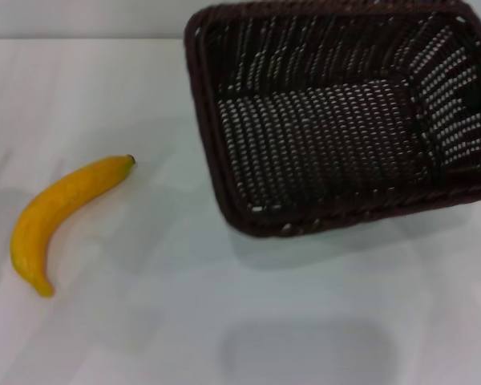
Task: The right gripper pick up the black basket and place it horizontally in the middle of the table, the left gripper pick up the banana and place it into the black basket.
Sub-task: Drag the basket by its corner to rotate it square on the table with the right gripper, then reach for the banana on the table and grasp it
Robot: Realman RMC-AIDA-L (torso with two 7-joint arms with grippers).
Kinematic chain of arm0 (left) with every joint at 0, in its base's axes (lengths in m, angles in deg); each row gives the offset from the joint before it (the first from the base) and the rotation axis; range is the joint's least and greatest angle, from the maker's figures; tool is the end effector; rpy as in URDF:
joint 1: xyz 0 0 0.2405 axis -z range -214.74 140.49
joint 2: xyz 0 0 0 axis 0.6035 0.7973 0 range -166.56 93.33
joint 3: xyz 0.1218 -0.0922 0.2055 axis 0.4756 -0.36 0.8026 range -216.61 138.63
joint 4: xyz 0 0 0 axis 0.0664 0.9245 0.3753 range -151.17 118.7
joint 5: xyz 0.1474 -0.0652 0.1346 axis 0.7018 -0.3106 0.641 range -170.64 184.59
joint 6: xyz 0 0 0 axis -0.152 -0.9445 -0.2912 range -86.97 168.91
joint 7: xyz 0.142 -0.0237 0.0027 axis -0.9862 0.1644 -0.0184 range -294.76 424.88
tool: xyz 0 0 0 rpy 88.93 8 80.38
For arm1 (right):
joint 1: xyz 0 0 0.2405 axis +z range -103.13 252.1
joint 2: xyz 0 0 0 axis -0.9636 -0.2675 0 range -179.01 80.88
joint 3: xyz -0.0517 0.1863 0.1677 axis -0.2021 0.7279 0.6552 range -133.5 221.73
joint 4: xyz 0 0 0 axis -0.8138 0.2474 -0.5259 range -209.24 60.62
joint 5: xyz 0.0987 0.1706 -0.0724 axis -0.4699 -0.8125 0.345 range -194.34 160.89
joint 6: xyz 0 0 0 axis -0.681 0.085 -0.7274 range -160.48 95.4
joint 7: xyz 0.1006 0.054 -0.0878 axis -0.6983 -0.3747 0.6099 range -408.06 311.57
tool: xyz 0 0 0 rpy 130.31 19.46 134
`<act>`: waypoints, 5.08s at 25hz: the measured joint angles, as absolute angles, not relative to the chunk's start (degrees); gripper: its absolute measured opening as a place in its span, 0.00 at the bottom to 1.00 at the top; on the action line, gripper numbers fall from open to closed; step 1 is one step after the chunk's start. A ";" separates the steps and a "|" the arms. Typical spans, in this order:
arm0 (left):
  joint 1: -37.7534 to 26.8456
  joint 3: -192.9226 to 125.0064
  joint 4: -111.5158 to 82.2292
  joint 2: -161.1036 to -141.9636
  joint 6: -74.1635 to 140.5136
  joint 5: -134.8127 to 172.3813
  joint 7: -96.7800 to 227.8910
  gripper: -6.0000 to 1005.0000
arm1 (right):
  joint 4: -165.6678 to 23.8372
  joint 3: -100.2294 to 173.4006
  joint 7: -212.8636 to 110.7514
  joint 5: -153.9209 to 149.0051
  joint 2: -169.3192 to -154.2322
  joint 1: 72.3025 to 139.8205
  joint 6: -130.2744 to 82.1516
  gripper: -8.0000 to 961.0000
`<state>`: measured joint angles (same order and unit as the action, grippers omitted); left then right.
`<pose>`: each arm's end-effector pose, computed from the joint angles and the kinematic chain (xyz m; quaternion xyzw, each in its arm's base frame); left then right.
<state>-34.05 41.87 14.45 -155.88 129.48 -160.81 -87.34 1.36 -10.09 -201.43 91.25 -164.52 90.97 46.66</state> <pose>-0.3113 0.2490 0.0662 -0.6365 -0.1027 -0.4861 0.5900 0.2441 0.3394 0.1040 -0.7464 0.5744 0.2694 0.2007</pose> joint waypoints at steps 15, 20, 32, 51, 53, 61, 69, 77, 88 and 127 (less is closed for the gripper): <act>-34.07 41.87 13.96 -155.88 129.47 -160.81 -87.34 0.87 | -1.00 -24.69 -200.22 86.77 -164.44 89.79 35.88 0.16; -34.05 41.87 13.90 -155.81 129.47 -160.81 -87.34 0.87 | -1.09 -27.85 -199.96 85.84 -164.37 89.03 33.16 0.16; -34.05 41.87 13.91 -155.79 129.48 -160.81 -87.34 0.87 | -1.63 -32.30 -199.92 85.05 -164.37 88.83 29.90 0.16; -34.05 41.87 13.91 -155.80 129.64 -160.81 -86.81 0.87 | -0.70 -33.05 -200.26 86.65 -164.28 87.94 25.28 0.19; -34.04 41.78 13.91 -155.80 129.62 -160.80 -86.81 0.87 | -0.68 -33.05 -200.28 86.82 -164.28 87.93 24.80 0.20; -33.80 41.28 13.91 -155.80 129.56 -160.75 -86.72 0.86 | -0.59 -32.77 -200.09 87.03 -164.28 87.93 24.46 0.24; -33.60 41.24 13.91 -155.80 129.47 -160.71 -86.72 0.86 | -0.80 -32.51 -199.92 86.99 -164.18 88.16 23.98 0.28; -33.61 41.25 13.85 -155.79 129.12 -160.71 -86.73 0.86 | -0.60 -31.91 -198.39 86.57 -164.04 88.37 24.46 0.33; -33.72 41.20 13.82 -155.80 128.86 -160.72 -86.73 0.86 | 0.09 -30.14 -192.50 82.51 -164.08 87.70 23.64 0.58; -31.92 41.00 13.83 -156.10 125.30 -160.72 -84.54 0.86 | -35.87 -14.55 -88.05 7.90 -164.28 90.18 10.54 0.78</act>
<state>-31.92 41.00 13.83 -156.10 125.30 -160.72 -84.54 -35.87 -14.55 -88.05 7.90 -164.28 90.18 10.54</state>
